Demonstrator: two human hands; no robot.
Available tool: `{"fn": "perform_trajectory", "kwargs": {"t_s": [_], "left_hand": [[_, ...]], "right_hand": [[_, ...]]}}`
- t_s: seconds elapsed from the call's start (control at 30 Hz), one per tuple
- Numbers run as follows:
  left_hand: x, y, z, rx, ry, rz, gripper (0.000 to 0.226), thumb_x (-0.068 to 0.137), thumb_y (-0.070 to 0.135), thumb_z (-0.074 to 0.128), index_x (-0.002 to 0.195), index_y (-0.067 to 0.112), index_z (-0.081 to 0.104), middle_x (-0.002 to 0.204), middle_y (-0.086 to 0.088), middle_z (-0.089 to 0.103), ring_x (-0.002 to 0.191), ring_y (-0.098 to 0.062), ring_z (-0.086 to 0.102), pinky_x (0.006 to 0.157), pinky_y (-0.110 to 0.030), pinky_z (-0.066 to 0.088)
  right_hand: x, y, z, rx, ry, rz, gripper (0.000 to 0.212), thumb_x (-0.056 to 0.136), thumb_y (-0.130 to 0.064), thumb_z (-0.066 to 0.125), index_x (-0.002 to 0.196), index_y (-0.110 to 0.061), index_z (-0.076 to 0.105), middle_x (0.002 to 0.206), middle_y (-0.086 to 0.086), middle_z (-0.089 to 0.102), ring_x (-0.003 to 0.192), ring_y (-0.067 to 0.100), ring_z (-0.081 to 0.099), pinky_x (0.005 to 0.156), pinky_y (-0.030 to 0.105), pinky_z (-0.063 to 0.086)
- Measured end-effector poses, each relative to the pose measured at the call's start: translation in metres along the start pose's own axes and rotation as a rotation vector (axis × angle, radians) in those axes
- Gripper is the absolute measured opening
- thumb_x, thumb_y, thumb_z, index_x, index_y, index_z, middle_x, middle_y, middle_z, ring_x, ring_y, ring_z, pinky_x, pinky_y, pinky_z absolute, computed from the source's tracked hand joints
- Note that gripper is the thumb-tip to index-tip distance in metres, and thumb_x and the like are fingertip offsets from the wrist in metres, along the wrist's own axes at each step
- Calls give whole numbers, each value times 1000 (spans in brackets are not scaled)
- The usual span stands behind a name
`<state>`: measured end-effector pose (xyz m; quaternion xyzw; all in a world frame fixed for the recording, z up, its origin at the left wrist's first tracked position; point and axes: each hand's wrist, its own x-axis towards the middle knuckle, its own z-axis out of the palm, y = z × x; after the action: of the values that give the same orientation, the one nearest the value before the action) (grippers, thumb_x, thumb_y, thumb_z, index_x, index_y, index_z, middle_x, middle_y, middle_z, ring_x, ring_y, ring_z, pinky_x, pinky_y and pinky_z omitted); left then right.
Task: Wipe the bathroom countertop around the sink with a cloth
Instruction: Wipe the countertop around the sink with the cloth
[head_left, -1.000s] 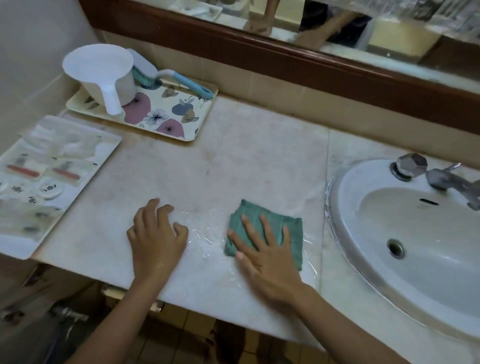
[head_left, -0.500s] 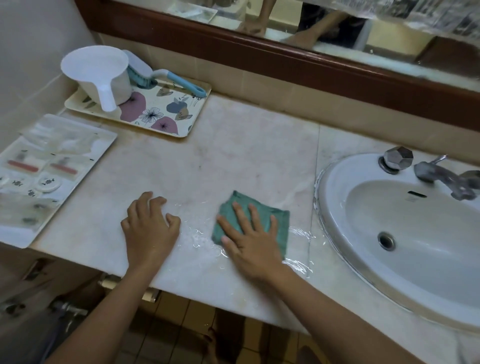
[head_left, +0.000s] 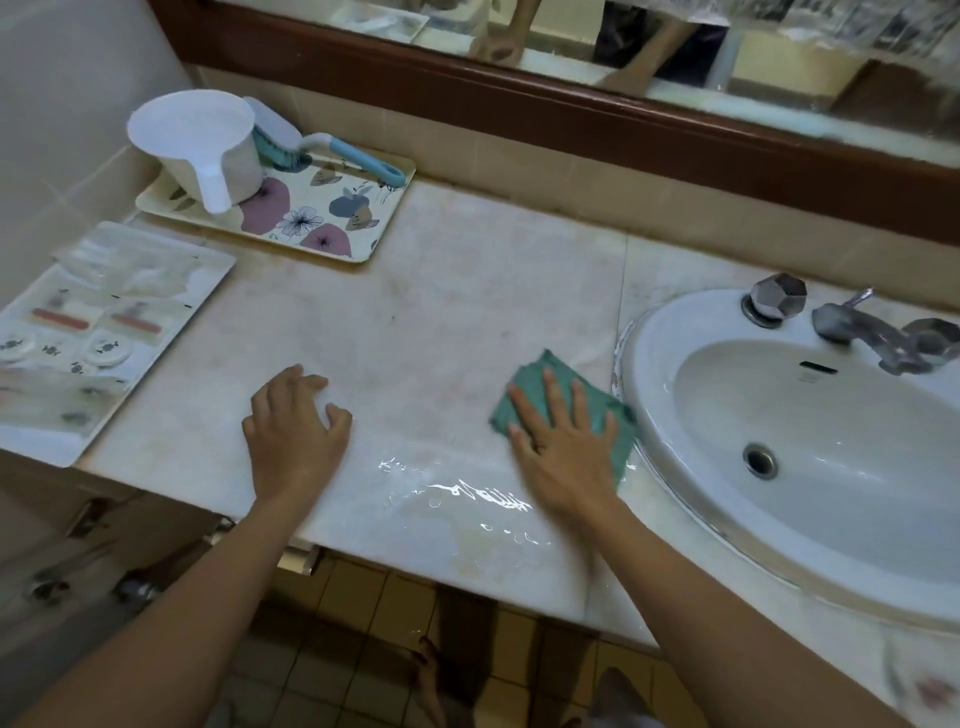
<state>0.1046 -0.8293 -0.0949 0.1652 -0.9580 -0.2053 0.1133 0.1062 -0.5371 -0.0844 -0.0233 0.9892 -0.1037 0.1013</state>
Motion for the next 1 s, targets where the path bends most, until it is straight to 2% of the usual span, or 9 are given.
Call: {"fn": "perform_trajectory", "kwargs": {"t_s": [0.17,0.37,0.43,0.5,0.57,0.63,0.8,0.9,1.0], "left_hand": [[0,2,-1,4,1,6,36,83,21,58,119,16,59,137,-5,49,127,-28,41,96,-48,39],[1,2,2,40,12,7,35,80,19,59,115,14,62,136,-6,52,125,-30,44,92,-50,41],[0,1,2,36,11,6,35,82,19,59,117,14,62,137,-7,51,126,-30,43,93,-51,41],[-2,1,2,18,13,6,36,83,18,59,119,13,62,139,-8,51,127,-31,43,95,-51,40],[-4,-1,3,3,1,11,37,86,19,58,123,13,60,142,-8,49,129,-32,41,97,-51,39],[-5,-4,3,0,-18,17,38,89,21,55,126,14,59,145,-7,46,132,-31,39,99,-50,38],[-4,-4,1,-18,-40,1,38,91,24,54,128,16,58,148,-5,44,134,-29,37,102,-50,36],[-5,-3,1,-16,-48,1,39,91,24,53,128,15,57,148,-6,44,134,-28,37,103,-50,36],[-7,-1,1,-10,-49,2,39,91,23,53,129,15,56,147,-7,44,133,-29,38,102,-50,36]], "right_hand": [[-52,33,-1,-58,-38,-69,51,95,-60,22,139,-65,-4,157,-21,-17,146,13,-20,115,52,-9],[6,-15,-3,38,-94,59,51,96,-60,17,143,-59,-2,158,-16,-19,145,19,-23,112,58,-14],[3,-50,8,4,-90,-47,53,96,-58,15,146,-54,-3,158,-12,-20,145,24,-23,111,60,-14],[-24,-75,23,-26,-56,-249,53,97,-55,18,147,-52,3,160,-9,-14,146,28,-19,110,63,-13],[-59,-78,32,-40,-37,-399,52,97,-53,21,147,-51,10,161,-9,-6,147,30,-13,109,64,-8],[-87,-58,35,-58,-39,-445,51,98,-53,24,146,-55,9,161,-11,-3,148,28,-11,109,60,-6],[-138,19,23,-168,-21,-336,52,97,-57,25,146,-56,8,161,-12,5,149,24,0,107,59,11],[-141,33,18,-182,-52,-290,53,95,-57,26,145,-56,8,161,-12,4,149,23,-2,108,60,9],[-99,5,14,-115,-87,-236,55,93,-58,25,143,-60,2,161,-13,-7,148,23,-12,110,63,-5]]}}
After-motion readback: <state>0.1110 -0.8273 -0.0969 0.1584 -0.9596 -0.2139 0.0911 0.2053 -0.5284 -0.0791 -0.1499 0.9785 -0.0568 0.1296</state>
